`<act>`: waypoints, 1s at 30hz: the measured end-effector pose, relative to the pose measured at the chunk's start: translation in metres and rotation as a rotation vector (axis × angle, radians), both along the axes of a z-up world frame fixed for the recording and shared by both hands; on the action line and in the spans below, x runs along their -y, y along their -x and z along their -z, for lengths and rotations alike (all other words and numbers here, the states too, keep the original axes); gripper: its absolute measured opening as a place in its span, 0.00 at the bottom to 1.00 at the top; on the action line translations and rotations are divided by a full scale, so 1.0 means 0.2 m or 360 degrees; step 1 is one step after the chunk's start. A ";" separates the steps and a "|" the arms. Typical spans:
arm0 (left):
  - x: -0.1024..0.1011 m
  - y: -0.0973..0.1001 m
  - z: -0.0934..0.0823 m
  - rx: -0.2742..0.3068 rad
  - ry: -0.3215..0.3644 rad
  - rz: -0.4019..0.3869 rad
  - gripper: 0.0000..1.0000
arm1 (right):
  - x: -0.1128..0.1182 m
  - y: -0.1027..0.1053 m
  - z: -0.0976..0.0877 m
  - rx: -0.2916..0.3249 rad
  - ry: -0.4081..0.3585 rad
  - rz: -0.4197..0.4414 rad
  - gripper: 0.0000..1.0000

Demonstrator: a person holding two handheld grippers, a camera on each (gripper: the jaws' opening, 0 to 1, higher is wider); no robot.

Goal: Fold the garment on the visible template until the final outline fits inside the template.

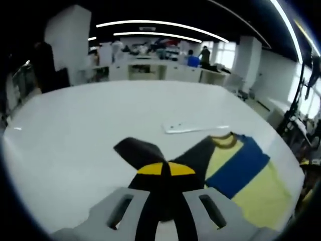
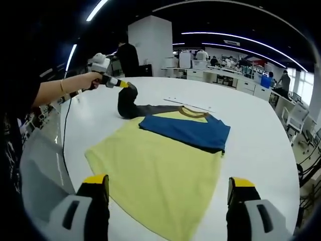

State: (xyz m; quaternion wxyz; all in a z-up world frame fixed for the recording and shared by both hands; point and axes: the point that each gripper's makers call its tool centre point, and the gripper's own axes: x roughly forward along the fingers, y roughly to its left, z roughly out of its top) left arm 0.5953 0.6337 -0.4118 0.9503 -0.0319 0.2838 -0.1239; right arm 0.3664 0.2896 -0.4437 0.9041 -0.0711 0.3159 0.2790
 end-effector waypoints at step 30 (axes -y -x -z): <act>0.62 -0.07 -0.07 -0.0014 0.0081 0.0266 0.00 | -0.02 0.04 0.05 -0.0031 -0.0010 0.0002 0.99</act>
